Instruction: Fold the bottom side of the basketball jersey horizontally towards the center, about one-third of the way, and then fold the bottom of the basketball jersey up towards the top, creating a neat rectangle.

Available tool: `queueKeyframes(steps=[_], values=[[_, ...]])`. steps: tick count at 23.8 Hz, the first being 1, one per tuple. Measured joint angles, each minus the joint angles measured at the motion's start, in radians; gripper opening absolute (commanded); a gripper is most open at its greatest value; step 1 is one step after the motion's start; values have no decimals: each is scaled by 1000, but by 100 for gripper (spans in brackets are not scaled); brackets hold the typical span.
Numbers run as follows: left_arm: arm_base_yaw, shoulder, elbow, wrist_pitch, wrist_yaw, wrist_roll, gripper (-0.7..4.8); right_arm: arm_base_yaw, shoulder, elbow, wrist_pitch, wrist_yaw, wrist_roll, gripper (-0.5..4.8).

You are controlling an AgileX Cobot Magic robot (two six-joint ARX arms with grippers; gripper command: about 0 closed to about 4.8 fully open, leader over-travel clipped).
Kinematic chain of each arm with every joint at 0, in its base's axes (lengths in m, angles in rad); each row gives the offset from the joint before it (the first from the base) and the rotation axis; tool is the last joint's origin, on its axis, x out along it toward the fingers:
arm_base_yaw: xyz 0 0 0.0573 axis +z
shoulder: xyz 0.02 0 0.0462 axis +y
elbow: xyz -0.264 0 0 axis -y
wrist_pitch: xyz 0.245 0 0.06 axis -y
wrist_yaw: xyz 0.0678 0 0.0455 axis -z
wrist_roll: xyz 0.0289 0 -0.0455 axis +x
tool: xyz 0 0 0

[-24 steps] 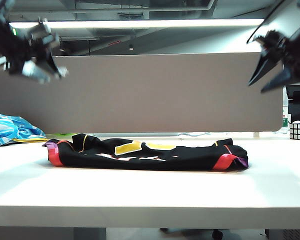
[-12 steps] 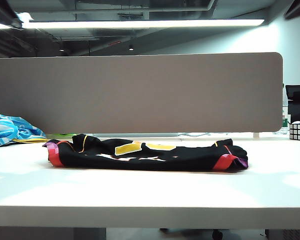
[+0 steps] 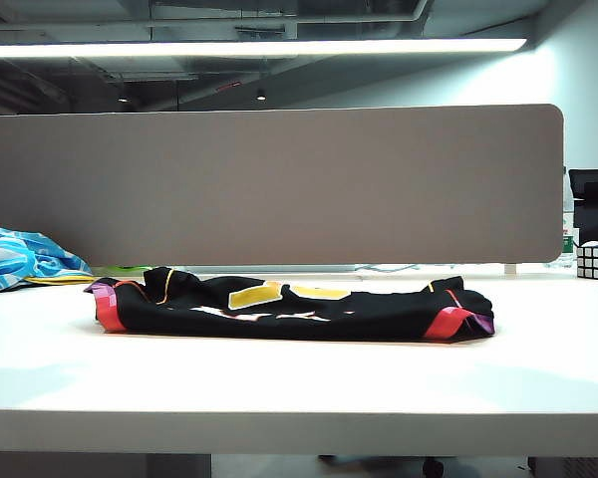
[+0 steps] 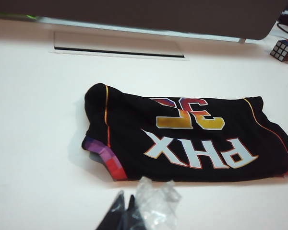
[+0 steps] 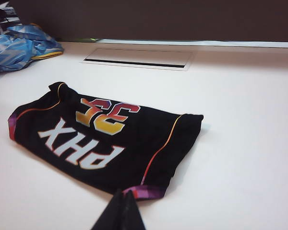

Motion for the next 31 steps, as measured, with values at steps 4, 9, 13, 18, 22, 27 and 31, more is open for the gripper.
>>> queueKeyframes(steps=[4, 9, 13, 18, 22, 27, 31], values=[[-9, -216, -115, 26, -93, -40, -5, 0, -197, -164, 47, 51, 7, -8], [-9, -402, -220, 45, -143, -74, -5, 0, -405, -290, 73, 140, 44, -8], [-8, -550, -305, 51, -145, -96, -5, 1, -548, -370, 77, 256, 99, -8], [-8, -544, -369, 95, -184, -112, -5, 1, -539, -414, 60, 334, 80, -8], [-8, -543, -428, 179, -220, -113, -5, 1, -551, -478, 132, 356, 55, -8], [-8, -543, -513, 316, -226, -105, -5, 0, -551, -579, 256, 358, 52, -8], [-8, -543, -513, 342, -239, -21, -5, 0, -551, -580, 305, 357, 27, -8]])
